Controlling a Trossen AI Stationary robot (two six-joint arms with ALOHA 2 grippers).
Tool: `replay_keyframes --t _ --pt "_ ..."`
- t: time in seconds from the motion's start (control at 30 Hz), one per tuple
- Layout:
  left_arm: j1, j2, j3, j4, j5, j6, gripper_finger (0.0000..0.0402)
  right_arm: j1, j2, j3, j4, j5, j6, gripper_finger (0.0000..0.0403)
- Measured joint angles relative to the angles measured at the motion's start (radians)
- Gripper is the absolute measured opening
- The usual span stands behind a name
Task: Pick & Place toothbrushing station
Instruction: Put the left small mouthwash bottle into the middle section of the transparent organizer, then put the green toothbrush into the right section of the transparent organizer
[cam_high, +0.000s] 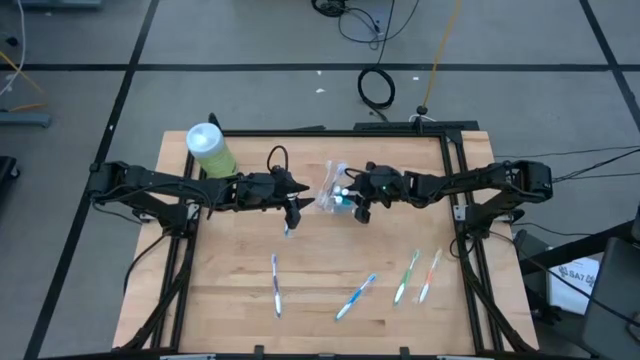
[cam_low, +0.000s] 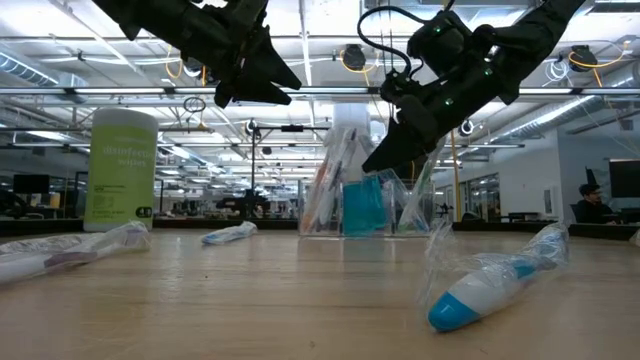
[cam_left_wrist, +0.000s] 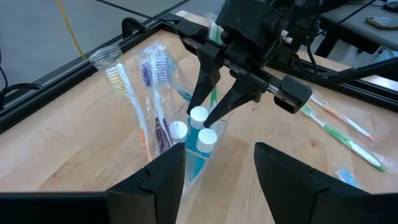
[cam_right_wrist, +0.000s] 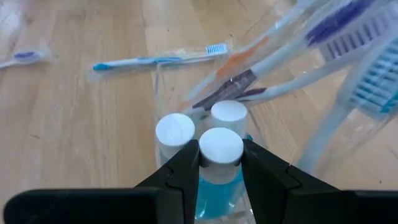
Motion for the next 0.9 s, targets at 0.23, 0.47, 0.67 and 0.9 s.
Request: replay_keyframes --t 0.23,0.47,0.67,0.9 --pt "0.000 0.000 0.000 0.000 0.000 0.000 0.0196 0.000 0.000 0.000 -0.041 0.000 -0.034 0.0103" --pt "0.000 0.000 0.000 0.000 0.000 -0.001 0.0196 0.000 0.001 -0.001 -0.047 0.062 -0.055 0.0153" --pt "0.000 0.000 0.000 0.000 0.000 -0.001 0.0196 0.001 0.001 -0.001 -0.002 0.077 -0.061 0.0184" --pt "0.000 0.000 0.000 0.000 0.000 -0.001 0.0196 0.002 -0.033 -0.001 0.020 0.074 -0.078 0.0191"
